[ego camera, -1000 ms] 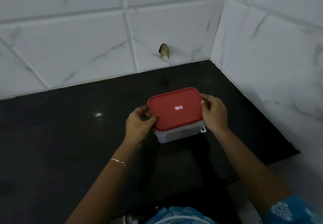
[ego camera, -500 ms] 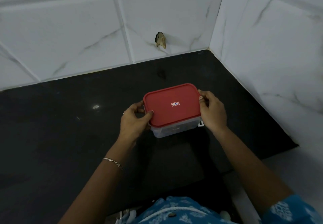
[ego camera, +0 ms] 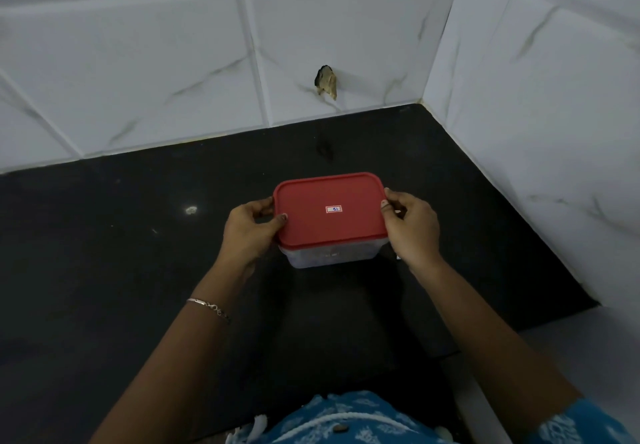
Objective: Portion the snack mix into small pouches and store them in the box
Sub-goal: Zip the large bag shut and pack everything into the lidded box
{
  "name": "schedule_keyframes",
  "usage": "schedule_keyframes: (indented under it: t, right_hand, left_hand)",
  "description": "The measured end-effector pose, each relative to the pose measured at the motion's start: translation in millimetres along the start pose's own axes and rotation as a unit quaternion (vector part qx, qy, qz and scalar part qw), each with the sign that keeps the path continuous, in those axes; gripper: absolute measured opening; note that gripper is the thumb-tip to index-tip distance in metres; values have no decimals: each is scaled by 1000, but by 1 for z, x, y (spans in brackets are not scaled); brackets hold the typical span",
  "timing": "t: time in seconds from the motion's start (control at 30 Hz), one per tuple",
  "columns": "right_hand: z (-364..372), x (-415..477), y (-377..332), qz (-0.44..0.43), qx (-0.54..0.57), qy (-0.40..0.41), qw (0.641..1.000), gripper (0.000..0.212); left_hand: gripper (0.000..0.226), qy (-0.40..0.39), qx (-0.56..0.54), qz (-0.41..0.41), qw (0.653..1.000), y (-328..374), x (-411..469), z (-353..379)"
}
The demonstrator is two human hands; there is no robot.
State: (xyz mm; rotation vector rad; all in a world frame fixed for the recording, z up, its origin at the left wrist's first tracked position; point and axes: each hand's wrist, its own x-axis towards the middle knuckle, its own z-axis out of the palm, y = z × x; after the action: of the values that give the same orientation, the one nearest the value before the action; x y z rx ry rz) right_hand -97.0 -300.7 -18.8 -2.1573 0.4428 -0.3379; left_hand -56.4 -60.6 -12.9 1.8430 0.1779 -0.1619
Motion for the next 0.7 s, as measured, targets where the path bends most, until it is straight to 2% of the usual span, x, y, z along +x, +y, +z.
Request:
schedule_keyframes:
  t: [0.17,0.3,0.43,0.7]
  right_hand:
    - [15,6,-12,-9,17,-38,999,33]
    - [21,15,-6,-11,12,-72,997,40]
    - [23,20,3,9,112,-124,986,48]
    - [38,16,16,2,169,-54,984,46]
  left_hand:
    - [44,9,18,12,1000,2,16,-19]
    - [47,17,42,26,999,3,22,-22]
    - [50,21,60,27,998,3,26,-24]
    - [51,28,76,19,997,-2,30,-24]
